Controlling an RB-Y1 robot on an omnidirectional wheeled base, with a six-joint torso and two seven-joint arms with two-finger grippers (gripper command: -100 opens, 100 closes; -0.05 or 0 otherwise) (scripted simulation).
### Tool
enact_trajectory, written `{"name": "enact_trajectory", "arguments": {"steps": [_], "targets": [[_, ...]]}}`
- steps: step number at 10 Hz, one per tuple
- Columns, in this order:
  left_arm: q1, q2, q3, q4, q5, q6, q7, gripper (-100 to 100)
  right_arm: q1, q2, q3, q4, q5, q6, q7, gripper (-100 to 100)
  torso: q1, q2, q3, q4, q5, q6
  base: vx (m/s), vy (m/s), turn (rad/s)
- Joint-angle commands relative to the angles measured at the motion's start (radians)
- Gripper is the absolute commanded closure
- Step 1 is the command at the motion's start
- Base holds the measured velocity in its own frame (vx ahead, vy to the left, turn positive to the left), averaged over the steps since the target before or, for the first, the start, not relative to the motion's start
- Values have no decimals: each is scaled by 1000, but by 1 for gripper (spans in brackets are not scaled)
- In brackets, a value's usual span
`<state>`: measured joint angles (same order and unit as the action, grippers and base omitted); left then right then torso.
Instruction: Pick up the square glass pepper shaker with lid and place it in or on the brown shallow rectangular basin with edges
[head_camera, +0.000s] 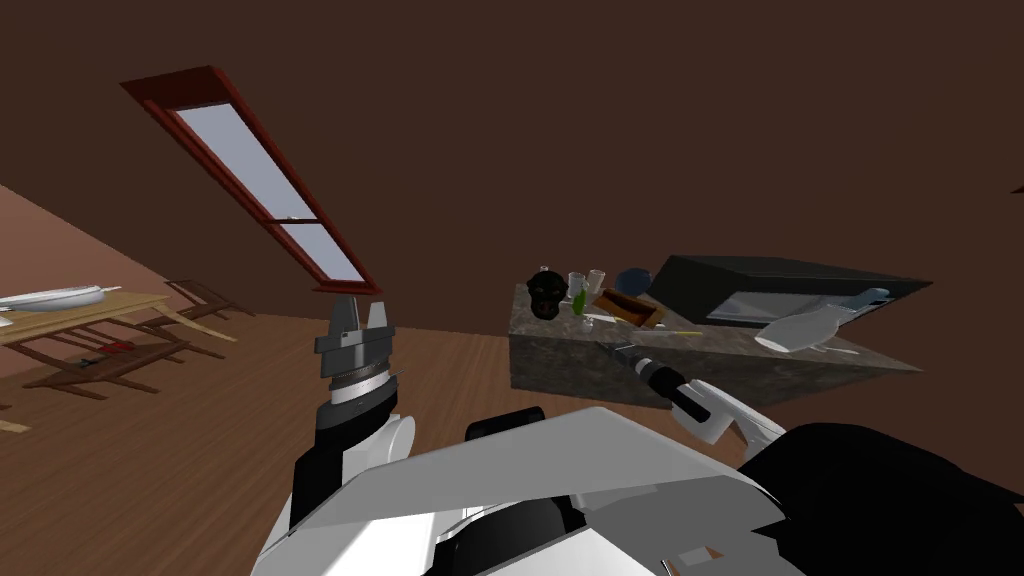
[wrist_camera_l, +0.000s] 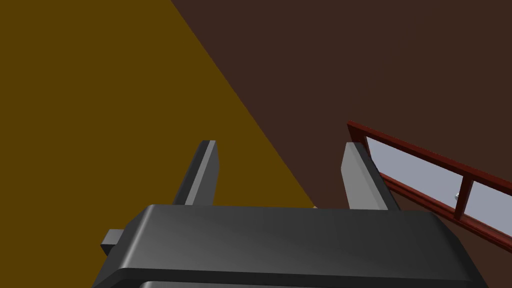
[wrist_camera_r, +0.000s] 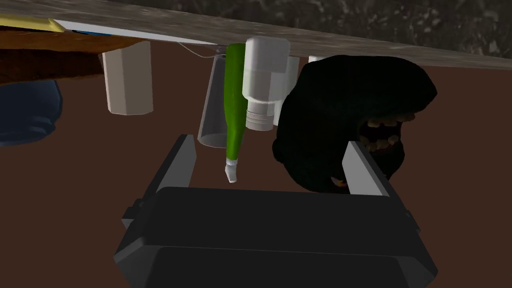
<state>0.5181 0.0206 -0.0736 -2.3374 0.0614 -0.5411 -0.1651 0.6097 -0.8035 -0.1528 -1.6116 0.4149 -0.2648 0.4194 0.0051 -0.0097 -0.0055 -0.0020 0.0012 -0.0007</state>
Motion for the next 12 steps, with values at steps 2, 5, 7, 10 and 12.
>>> {"name": "enact_trajectory", "arguments": {"steps": [2, 5, 7, 10, 12], "targets": [[0, 0, 0, 0, 0, 0, 0, 0, 0, -44, -6, 66, 19, 3, 51, -100, 1, 1, 0, 0, 0, 0, 129, 60, 182], [0, 0, 0, 0, 0, 0, 0, 0, 1, -105, -12, 127, 38, 16, 93, -100, 0, 3, 2, 1, 0, 0, 104, 49, 145], [0, 0, 0, 0, 0, 0, 0, 0, 3, -107, -9, 117, 38, 26, 91, -100, 0, 3, 2, 1, 0, 1, 68, 23, 59], [0, 0, 0, 0, 0, 0, 0, 0, -24, -103, -7, 150, 35, 53, 85, -100, -3, 13, 7, 3, -1, 1, -42, -10, 143], [0, 0, 0, 0, 0, 0, 0, 0, -60, -96, -3, 194, 29, 90, 74, -100, -4, 16, 9, 4, -1, 1, -125, -19, 285]]}}
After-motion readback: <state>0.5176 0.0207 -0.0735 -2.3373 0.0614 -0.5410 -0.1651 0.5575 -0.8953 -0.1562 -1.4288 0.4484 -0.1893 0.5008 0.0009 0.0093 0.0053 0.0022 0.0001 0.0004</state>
